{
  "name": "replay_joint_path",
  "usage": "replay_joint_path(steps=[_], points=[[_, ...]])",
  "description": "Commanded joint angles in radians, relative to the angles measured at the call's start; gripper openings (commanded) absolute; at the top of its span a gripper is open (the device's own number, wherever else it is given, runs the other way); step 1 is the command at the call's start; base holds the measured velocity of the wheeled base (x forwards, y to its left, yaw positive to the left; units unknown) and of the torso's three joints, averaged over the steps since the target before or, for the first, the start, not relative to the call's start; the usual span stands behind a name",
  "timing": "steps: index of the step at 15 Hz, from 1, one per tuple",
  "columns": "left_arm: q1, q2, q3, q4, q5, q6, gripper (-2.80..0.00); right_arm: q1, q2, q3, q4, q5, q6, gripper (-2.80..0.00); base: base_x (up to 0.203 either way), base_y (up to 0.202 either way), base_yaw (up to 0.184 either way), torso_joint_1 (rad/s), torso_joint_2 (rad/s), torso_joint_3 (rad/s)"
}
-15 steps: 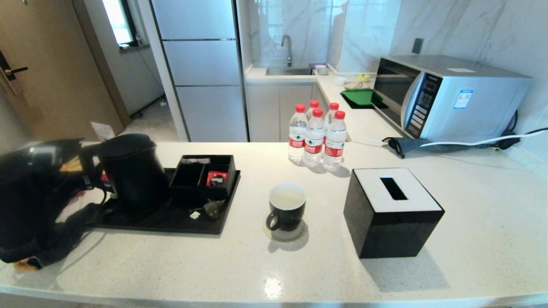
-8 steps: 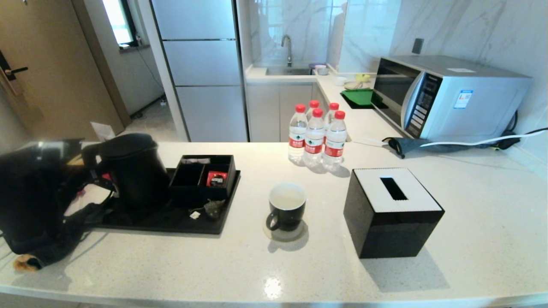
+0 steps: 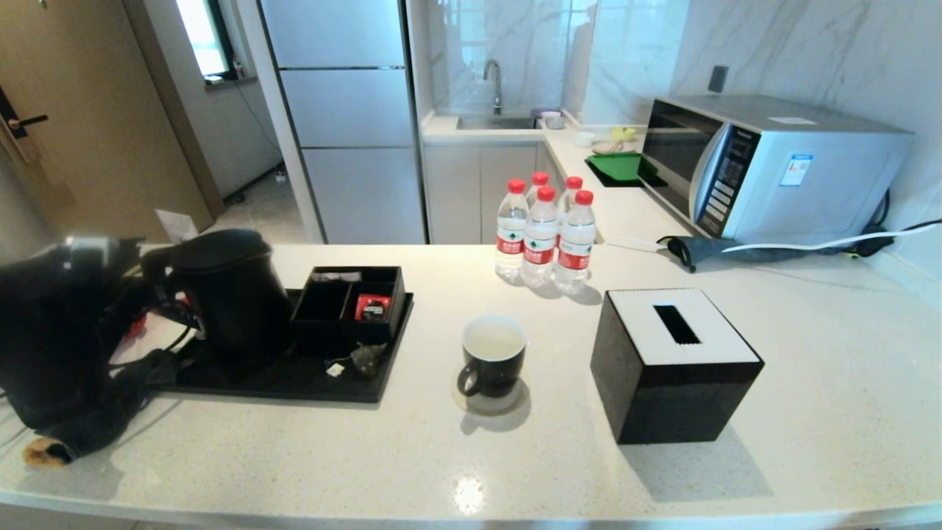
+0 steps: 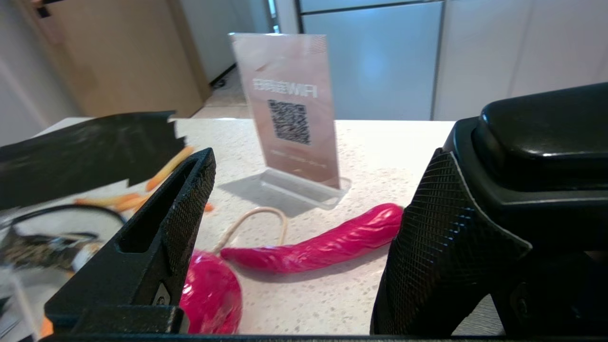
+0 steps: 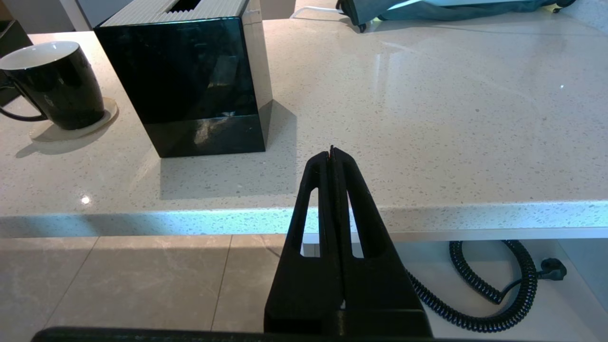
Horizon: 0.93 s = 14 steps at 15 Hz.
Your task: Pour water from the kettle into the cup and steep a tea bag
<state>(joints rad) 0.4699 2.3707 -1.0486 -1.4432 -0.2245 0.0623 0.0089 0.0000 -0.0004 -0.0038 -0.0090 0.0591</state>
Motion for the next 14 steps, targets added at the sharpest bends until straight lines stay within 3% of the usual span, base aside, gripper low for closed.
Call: replay_joint_path(steps=[1, 11, 12, 14], points=[[0.003, 0.007, -0.007, -0.008, -0.029, -0.002, 0.0, 0.0, 0.0, -0.001, -0.001, 0.0, 0.0, -2.8, 0.0, 0.0, 0.0, 0.0, 0.0, 0.0], [-0.005, 0.033, -0.043, -0.01, -0.038, -0.003, 0.0, 0.0, 0.0, -0.001, -0.001, 0.0, 0.001, -2.8, 0.0, 0.0, 0.0, 0.0, 0.0, 0.0], [-0.008, 0.037, -0.05, -0.011, -0.037, -0.003, -2.8, 0.0, 0.0, -0.001, -0.001, 0.0, -0.001, -2.8, 0.0, 0.0, 0.0, 0.0, 0.0, 0.0], [-0.011, 0.045, -0.071, -0.011, -0.036, -0.003, -2.8, 0.0, 0.0, 0.0, -0.001, 0.0, 0.001, -2.8, 0.0, 0.0, 0.0, 0.0, 0.0, 0.0]])
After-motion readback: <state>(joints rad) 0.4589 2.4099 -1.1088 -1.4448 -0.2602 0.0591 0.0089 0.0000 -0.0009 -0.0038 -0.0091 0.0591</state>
